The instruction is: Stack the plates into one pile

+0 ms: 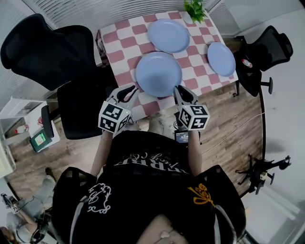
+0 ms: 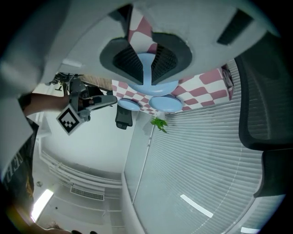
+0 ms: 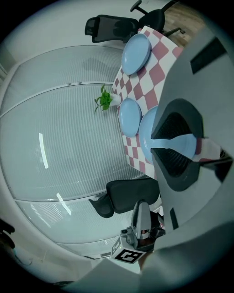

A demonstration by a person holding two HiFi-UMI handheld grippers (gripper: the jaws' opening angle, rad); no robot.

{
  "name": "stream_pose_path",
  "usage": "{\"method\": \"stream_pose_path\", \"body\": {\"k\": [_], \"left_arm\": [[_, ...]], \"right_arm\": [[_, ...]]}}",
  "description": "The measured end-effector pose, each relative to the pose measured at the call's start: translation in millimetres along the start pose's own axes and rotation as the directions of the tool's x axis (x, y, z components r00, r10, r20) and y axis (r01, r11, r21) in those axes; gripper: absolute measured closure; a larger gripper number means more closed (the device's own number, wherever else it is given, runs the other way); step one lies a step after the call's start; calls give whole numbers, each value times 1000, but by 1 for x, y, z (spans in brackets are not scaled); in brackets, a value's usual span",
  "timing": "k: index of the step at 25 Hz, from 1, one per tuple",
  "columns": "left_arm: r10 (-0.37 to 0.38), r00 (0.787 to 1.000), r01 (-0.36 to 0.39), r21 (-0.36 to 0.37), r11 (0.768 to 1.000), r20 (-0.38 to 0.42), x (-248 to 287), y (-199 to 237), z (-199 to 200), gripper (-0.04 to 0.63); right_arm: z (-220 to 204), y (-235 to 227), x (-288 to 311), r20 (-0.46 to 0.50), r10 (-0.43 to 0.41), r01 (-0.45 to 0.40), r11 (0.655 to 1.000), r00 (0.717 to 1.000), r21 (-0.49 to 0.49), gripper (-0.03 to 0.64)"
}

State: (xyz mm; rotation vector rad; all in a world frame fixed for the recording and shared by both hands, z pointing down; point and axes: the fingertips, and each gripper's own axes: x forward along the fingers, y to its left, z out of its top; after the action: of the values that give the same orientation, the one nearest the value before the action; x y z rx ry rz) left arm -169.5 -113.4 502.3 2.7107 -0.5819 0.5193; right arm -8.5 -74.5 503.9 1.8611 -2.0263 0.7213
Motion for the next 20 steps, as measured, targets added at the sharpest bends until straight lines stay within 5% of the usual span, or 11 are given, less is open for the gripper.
{"method": "stream_pose_path", "body": {"k": [10, 13, 20], "left_arm": [[205, 970, -224, -152, 963, -133, 45, 37, -38, 506], [231, 951, -273, -207, 940, -203, 60, 42, -59, 391], [231, 909, -333, -273, 902, -347, 90, 35, -110, 382]], "right_arm": [[-15, -86, 70, -183, 96, -101, 995, 978, -21, 583], [-29, -104, 89, -266, 152, -161, 987, 952, -14, 496], [-68, -118, 110, -406, 268, -287, 958, 874, 15, 471]]}}
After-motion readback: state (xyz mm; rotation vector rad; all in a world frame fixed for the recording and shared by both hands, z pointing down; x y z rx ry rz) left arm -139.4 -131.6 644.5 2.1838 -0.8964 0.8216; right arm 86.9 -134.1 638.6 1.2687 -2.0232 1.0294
